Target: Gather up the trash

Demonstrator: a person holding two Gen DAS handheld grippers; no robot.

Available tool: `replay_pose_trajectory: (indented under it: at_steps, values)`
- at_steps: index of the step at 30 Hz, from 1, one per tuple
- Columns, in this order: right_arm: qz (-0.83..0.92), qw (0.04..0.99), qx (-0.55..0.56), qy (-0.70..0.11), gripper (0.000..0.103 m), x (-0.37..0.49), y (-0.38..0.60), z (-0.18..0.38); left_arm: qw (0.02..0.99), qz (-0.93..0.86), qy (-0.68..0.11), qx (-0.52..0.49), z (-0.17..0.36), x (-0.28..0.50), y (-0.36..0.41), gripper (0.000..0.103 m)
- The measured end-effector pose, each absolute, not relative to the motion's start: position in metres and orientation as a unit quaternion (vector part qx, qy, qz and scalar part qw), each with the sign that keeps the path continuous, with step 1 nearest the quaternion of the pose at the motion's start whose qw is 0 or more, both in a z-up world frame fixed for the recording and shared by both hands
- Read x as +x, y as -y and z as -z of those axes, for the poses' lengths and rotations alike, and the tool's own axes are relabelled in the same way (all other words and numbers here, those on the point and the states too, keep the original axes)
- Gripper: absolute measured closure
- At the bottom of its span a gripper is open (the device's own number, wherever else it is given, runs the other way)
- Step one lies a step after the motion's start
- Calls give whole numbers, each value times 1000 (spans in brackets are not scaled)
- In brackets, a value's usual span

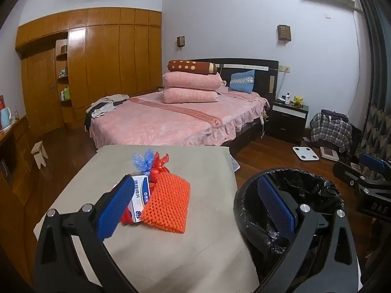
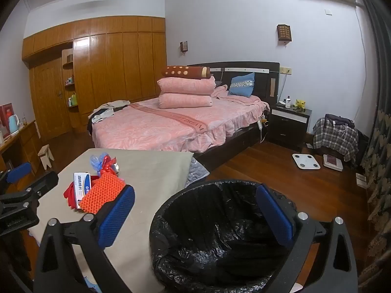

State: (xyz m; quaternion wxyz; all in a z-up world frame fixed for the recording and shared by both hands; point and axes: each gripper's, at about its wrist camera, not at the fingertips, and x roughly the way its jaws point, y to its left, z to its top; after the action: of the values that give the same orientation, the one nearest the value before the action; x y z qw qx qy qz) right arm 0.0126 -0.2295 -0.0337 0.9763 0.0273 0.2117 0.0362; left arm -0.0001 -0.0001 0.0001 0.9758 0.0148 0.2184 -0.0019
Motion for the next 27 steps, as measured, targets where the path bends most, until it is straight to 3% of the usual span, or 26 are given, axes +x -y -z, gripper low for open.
replay_pose_trajectory:
  at_steps: [27]
  values:
    - [-37, 976, 24, -215, 6, 16, 224, 31, 976, 0, -217, 11, -6, 10, -3, 5]
